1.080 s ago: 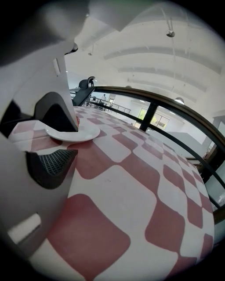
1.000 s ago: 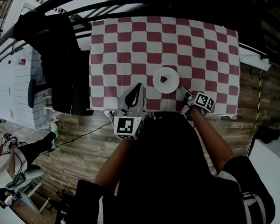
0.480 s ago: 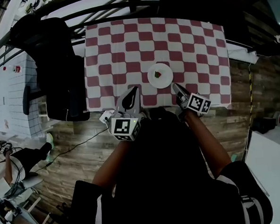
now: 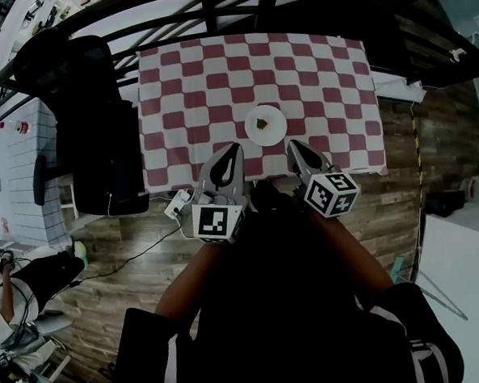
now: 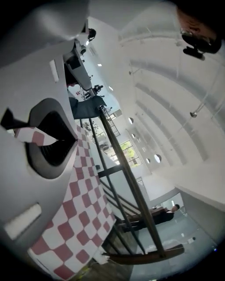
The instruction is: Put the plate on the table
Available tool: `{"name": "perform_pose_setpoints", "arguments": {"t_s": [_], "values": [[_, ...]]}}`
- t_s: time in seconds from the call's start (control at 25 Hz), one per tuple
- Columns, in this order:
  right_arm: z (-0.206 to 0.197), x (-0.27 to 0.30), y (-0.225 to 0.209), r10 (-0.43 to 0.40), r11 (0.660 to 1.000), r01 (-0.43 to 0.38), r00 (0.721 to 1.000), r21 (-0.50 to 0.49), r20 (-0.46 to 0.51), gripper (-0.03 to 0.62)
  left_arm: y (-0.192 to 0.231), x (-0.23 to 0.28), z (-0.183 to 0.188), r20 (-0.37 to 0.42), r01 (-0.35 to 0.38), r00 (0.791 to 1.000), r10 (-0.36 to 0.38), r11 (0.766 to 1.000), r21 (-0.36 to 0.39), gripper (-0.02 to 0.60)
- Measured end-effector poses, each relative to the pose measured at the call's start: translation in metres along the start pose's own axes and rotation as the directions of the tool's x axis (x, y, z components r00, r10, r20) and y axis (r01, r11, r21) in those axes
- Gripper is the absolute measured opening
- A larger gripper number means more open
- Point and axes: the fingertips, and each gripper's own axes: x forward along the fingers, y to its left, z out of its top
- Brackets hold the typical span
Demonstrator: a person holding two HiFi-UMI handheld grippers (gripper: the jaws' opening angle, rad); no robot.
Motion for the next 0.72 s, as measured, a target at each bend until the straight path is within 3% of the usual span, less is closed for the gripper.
{"name": "perform_pose_setpoints", "arguments": {"t_s": [0.12,0.24,0.32,0.52,0.72], "values": [[0.026,-0.017,0.024,0.002,0.995,0.008,0.995,-0.097,0.098,-0.002,-0.009,-0.002,0.019,0.026,-0.028,0.999,0.026,0.998,0.057,0.008],[0.051,-0.033,0.049,0.030,0.990,-0.002,0.979,-0.138,0.200,-0.002,-0.016,-0.001,0.032,0.038,-0.063,0.997,0.060,0.996,0.065,0.008],[0.063,-0.041,0.064,0.042,0.984,0.003,0.968,-0.180,0.246,-0.002,-0.025,0.001,0.031,0.030,-0.044,0.999,0.043,0.998,0.054,0.009],[0.065,-0.053,0.083,0.018,0.956,0.064,0.962,-0.285,0.273,-0.002,-0.050,0.000,0.030,0.008,0.039,0.999,-0.039,0.999,0.034,0.009],[0.055,-0.060,0.089,-0.025,0.940,0.115,0.963,-0.322,0.270,-0.002,-0.056,-0.008,0.028,0.020,0.058,0.998,-0.058,0.998,0.034,0.008]]}}
